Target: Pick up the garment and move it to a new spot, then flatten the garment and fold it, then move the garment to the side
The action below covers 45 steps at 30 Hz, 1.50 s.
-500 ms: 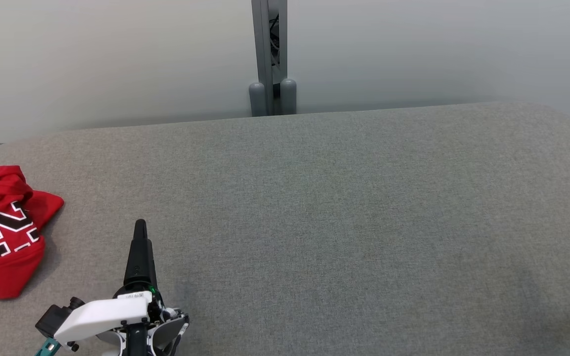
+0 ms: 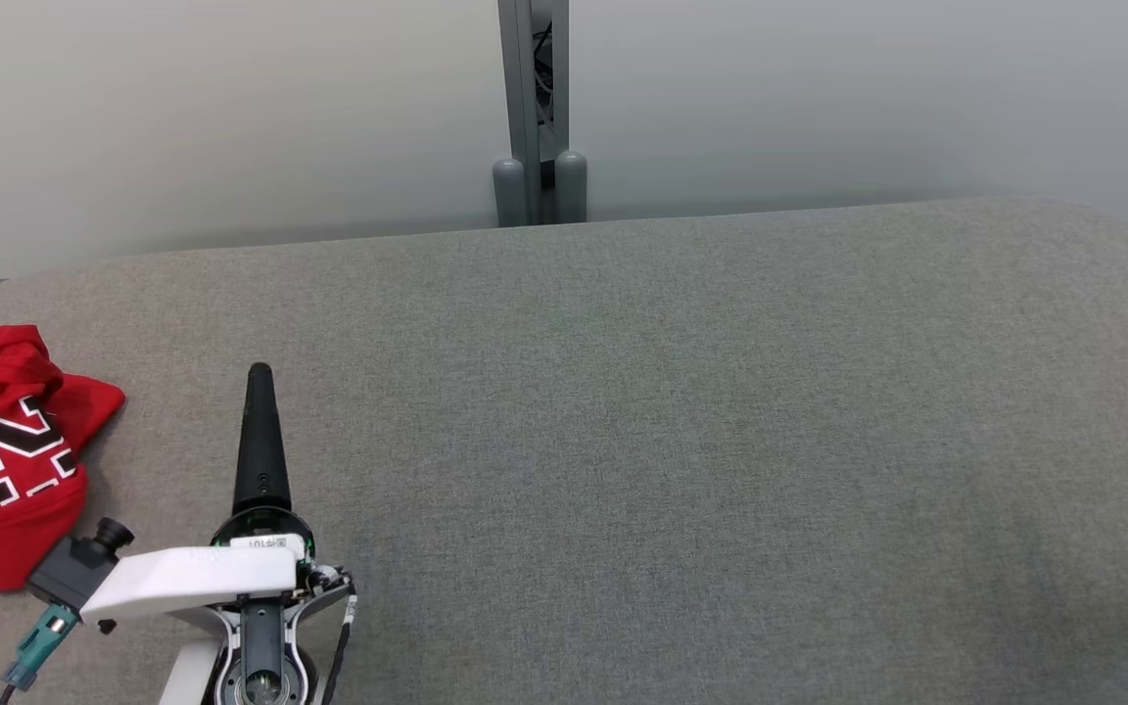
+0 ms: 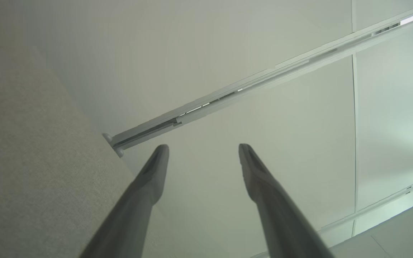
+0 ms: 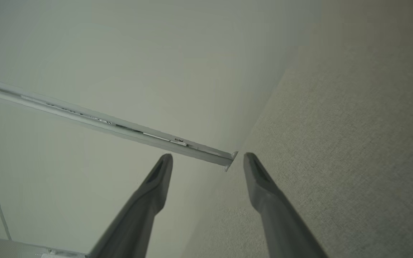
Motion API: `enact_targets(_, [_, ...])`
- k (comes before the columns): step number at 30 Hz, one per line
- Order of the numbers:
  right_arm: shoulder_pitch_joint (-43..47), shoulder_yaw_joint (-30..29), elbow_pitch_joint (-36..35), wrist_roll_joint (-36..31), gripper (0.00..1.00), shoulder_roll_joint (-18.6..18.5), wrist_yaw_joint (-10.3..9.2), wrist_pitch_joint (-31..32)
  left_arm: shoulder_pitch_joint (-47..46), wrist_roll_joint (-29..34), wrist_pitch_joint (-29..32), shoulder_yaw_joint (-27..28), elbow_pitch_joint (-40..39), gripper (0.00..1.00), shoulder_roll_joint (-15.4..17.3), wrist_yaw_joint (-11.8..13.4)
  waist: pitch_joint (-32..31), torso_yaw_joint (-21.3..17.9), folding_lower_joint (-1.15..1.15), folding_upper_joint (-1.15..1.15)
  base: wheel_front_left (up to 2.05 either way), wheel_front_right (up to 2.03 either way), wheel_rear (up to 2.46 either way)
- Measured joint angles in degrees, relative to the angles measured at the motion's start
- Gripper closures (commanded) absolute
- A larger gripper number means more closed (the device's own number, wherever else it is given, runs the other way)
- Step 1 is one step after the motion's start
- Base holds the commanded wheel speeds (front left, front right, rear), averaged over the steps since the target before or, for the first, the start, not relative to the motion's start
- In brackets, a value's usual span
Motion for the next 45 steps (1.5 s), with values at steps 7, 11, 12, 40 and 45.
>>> enact_targets(7, [0.38,3.43,-3.54,-10.34,0.0,-0.09,0.0,-3.72,-0.88,11.67,0.0,0.49,-1.94,0.0,0.0,0.11,0.15,-0.03,0.0,0.0,0.0,0.0,0.0])
enact_targets(11, [0.91,5.09,-5.63,-16.7,0.0,-0.16,0.0,-5.73,-0.88,18.28,0.0,0.64,-3.12,0.0,0.0,0.66,0.24,-0.01,0.0,0.0,0.0,0.0,0.0])
enact_targets(12, [0.96,5.73,-6.3,-18.37,0.0,-0.22,0.0,-6.26,-0.88,19.89,0.0,0.67,-3.3,0.0,0.01,0.79,0.26,-0.01,0.0,0.0,0.0,0.0,0.0])
enact_targets(40, [4.74,16.86,-11.76,-46.89,0.0,0.69,0.02,-18.2,-2.28,47.07,0.82,1.26,3.24,0.0,1.69,5.32,0.09,0.24,0.0,0.0,0.0,0.0,0.0])
enact_targets(45, [5.58,18.24,-12.3,-50.42,0.0,0.82,0.02,-20.04,-2.87,50.14,0.85,1.55,3.66,0.0,1.81,5.83,0.15,0.13,0.0,0.0,0.0,0.0,0.0])
